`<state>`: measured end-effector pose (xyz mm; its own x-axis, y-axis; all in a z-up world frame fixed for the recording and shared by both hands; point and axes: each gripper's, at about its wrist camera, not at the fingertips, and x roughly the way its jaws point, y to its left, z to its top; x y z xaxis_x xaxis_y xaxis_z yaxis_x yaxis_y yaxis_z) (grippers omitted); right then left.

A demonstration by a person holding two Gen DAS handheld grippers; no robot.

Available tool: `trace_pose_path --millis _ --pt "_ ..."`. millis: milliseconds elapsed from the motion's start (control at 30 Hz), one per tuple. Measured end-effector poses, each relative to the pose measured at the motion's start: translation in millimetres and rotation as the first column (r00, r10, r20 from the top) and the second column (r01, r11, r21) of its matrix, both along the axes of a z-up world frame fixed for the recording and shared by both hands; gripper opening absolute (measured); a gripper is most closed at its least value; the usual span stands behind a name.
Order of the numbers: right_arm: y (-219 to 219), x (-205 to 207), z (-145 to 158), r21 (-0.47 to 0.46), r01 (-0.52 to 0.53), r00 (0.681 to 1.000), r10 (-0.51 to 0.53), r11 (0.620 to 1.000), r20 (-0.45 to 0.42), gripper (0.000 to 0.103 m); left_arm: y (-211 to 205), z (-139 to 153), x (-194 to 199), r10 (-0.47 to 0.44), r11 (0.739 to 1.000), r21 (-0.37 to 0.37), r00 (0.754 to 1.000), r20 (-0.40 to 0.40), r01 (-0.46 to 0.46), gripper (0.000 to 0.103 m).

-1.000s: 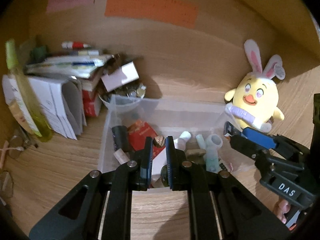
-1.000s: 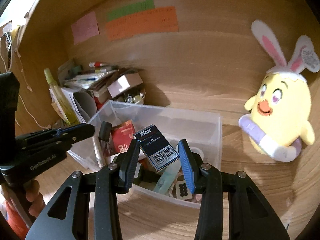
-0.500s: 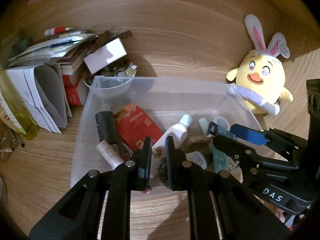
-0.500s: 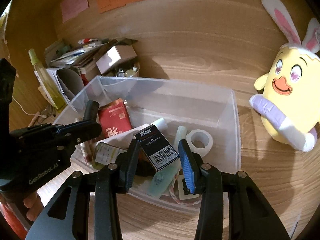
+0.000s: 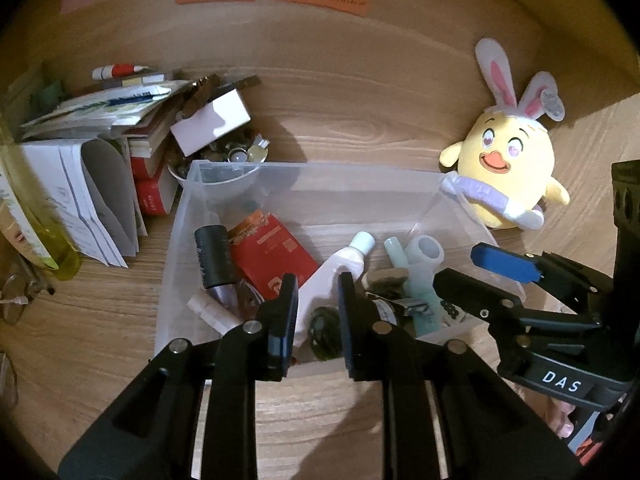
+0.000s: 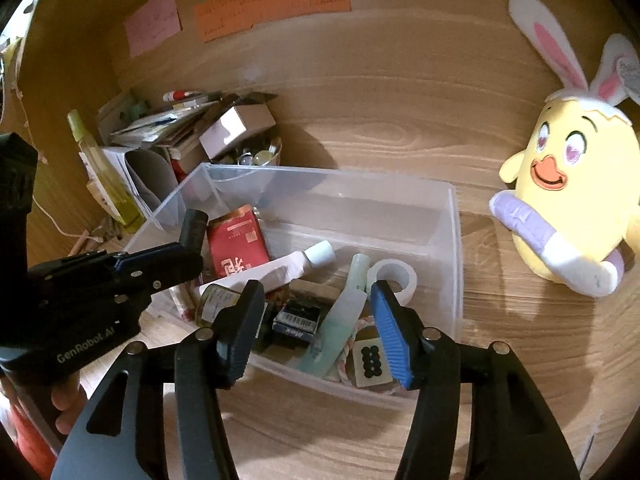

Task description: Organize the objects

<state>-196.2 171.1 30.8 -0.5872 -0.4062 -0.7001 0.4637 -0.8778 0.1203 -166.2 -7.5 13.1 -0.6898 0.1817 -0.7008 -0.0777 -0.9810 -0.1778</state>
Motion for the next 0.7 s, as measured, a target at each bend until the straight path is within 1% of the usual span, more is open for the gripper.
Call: trace_pose_path --millis 33,100,133,200,267,333,400,433,500,533,600,700 --pt "1 3 1 0.002 0.001 1.0 -0.001 1.0 -0.006 0.052 0 1 2 -0.002 1.0 -0.001 1.0 -0.004 0.002 0.02" --pt "4 7 4 -0.001 0.0 1.0 0.0 1.0 -0.014 0.052 0 5 7 -0.003 1.0 -0.006 1.0 -0.017 0.003 0.028" --pt "5 10 6 -0.006 -0.001 1.0 0.001 1.0 -0.017 0.052 0 8 11 -0.002 1.0 -0.01 1.0 -0.027 0.001 0.031" --pt "8 16 10 -0.01 0.008 0.999 -0.008 1.0 -0.031 0.056 0 11 17 0.0 1.0 -0.015 0.999 -0.041 -0.001 0.039" --pt "11 21 13 -0.016 0.018 0.999 -0.018 1.0 -0.05 0.063 0 13 22 -0.004 1.0 -0.017 0.999 -0.051 0.003 0.041" --pt "15 28 17 -0.028 0.024 0.997 -0.026 0.999 -0.067 0.069 0 15 28 -0.007 1.0 -0.019 0.998 -0.056 0.006 0.046" --pt "18 33 21 -0.036 0.03 0.996 -0.033 0.999 -0.085 0.073 0 17 34 -0.005 0.999 -0.032 0.998 -0.068 0.003 0.06" --pt "20 37 23 -0.035 0.037 0.994 -0.04 0.999 -0.097 0.074 0 18 37 -0.002 0.999 -0.039 0.997 -0.073 0.0 0.063" --pt "21 42 25 -0.025 0.045 0.993 -0.048 0.999 -0.112 0.08 0 19 44 0.003 0.998 -0.056 0.996 -0.089 -0.008 0.074" --pt "22 45 26 -0.02 0.05 0.991 -0.052 0.999 -0.121 0.083 -1 20 47 0.004 0.998 -0.058 0.996 -0.093 -0.01 0.076" --pt "24 50 25 -0.018 0.054 0.99 -0.056 0.998 -0.127 0.084 -3 21 52 0.009 0.998 -0.057 0.995 -0.098 -0.014 0.08" --pt "27 54 23 -0.025 0.046 0.993 -0.048 0.999 -0.11 0.084 -6 21 58 0.012 0.999 -0.051 0.995 -0.099 -0.018 0.084"
